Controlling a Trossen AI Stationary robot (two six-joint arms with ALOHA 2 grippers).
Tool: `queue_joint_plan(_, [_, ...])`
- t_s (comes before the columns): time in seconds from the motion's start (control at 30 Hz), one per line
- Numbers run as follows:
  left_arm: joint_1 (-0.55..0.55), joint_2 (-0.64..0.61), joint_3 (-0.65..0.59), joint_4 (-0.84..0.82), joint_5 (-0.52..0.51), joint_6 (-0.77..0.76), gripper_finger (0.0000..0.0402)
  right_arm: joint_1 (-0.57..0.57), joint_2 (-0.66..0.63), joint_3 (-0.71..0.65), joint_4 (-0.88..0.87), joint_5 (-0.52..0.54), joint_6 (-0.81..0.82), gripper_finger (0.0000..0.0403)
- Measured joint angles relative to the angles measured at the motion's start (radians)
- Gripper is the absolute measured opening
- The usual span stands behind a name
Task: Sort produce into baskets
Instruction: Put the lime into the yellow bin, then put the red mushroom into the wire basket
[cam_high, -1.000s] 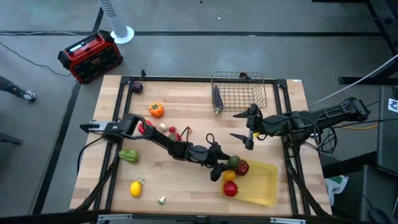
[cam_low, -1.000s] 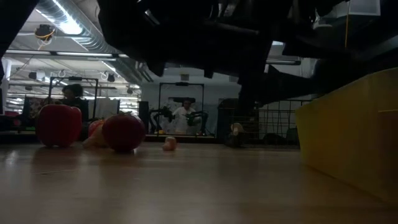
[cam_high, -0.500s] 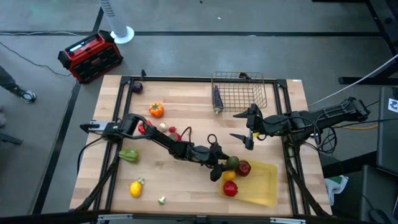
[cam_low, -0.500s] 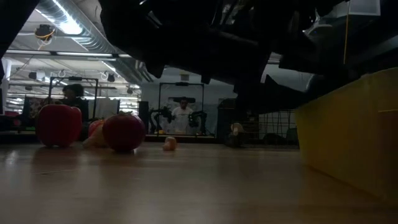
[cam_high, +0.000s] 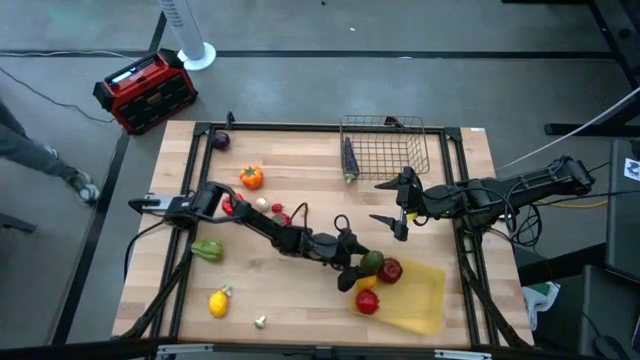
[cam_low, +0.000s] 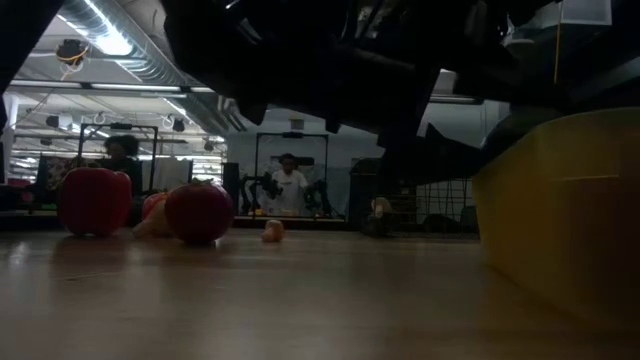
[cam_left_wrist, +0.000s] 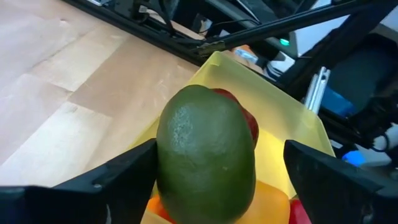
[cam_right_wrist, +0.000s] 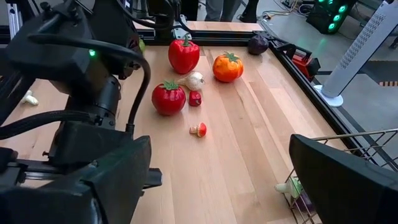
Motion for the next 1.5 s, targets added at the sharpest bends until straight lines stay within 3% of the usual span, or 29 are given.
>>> queue_joint_plan(0.2, [0.018, -0.004, 0.0, 0.01, 0.081, -0.007, 0.0339, 0.0, 0.0, 0.001, 0.0, 0.0, 0.0, 0.0376])
queue_joint_plan(0.8, [0.069, -0.09, -0.002, -0.063, 0.094, 0.076, 0.0339, 0.0, 0.0, 0.001, -0.001, 0.0, 0.0, 0.0376])
queue_joint_plan(1.23, [0.157, -0.322, -0.002, -0.543, 0.101, 0.204, 0.0339, 0.0, 0.0, 0.001, -0.006, 0.0, 0.002, 0.0376])
queue_joint_plan(1.5, [0.184, -0.46, -0.002, -0.823, 0.08, 0.202, 0.0339, 0.0, 0.0, 0.001, -0.009, 0.0, 0.002, 0.0376])
